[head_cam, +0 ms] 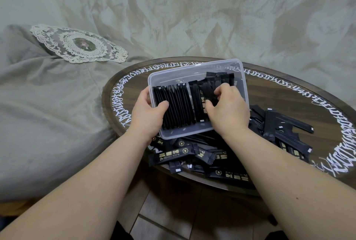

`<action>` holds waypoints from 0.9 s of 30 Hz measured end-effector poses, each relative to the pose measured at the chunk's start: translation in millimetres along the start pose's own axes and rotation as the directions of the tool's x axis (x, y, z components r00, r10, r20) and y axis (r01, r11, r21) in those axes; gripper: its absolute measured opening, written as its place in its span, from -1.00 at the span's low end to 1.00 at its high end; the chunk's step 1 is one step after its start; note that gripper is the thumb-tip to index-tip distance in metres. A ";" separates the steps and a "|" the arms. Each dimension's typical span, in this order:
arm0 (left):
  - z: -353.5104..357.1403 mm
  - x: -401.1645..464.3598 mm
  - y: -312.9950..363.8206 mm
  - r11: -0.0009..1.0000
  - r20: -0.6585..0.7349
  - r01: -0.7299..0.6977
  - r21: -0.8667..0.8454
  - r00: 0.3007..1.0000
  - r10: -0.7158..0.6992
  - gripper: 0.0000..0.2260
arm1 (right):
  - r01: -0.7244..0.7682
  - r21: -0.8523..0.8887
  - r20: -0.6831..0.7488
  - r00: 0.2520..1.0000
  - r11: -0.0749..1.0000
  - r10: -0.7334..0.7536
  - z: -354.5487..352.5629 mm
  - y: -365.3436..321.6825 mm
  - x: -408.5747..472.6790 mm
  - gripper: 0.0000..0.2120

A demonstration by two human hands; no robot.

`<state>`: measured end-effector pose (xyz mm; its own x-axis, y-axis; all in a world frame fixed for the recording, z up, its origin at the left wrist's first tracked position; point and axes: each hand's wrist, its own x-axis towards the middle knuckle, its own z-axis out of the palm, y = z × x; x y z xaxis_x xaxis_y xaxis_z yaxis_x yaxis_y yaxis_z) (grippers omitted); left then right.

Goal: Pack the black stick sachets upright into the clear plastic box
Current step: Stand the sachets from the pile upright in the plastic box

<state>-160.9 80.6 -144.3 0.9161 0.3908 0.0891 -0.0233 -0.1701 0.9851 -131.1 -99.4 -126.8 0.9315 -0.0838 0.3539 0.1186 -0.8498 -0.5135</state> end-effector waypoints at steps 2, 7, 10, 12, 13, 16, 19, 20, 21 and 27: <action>0.2 -0.1 0.2 1.000 -0.003 0.002 -0.003 1.000 -0.002 -0.57 | -0.023 -0.068 0.041 0.999 0.997 0.026 0.6 3.4 0.5 -0.74; 0.0 -0.8 0.7 1.000 0.001 0.002 -0.005 1.000 -0.002 -0.57 | -0.024 -0.150 0.105 0.994 0.988 0.040 5.2 6.7 3.4 -0.80; 0.2 -0.4 0.4 1.000 0.001 0.003 0.003 1.000 -0.003 -0.57 | 0.004 -0.076 0.095 0.995 0.997 0.003 4.0 4.7 2.8 -0.86; 0.3 -0.9 0.9 1.000 0.001 0.003 0.011 1.000 -0.003 -0.58 | 0.035 0.002 0.078 0.996 0.999 -0.035 2.8 0.9 1.6 -0.85; 0.3 -1.3 1.2 1.000 0.001 0.002 0.012 1.000 -0.002 -0.58 | 0.049 0.023 0.084 0.995 0.999 -0.051 3.3 -1.4 0.8 -0.85; 1.0 -2.2 2.7 1.000 -0.003 0.003 0.005 1.000 -0.003 -0.58 | 0.063 0.009 0.151 0.987 0.998 -0.064 11.2 -4.4 -1.2 -0.84; 0.8 -3.6 2.0 1.000 0.007 0.007 0.009 1.000 -0.007 -0.57 | 0.058 -0.004 0.213 0.976 0.998 -0.056 19.2 -5.1 -1.3 -0.81; 0.4 -4.0 1.7 1.000 0.014 0.004 0.013 1.000 -0.004 -0.56 | 0.052 0.007 0.222 0.974 0.999 -0.053 20.3 -5.5 -1.3 -0.78; -0.1 -4.3 1.6 1.000 0.022 0.003 0.013 1.000 -0.004 -0.55 | 0.047 0.017 0.221 0.974 0.999 -0.050 20.6 -6.0 -1.6 -0.74; 0.6 -4.8 3.9 0.999 0.043 0.035 -0.013 0.998 -0.034 -0.56 | -0.029 0.010 0.060 0.998 1.000 0.028 11.0 -0.7 -0.4 -0.69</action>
<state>-165.1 77.5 -141.0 0.9328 0.3569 0.0489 0.0037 -0.1451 0.9894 -127.7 -93.1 -135.2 0.9535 -0.0764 0.2916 0.0951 -0.8416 -0.5316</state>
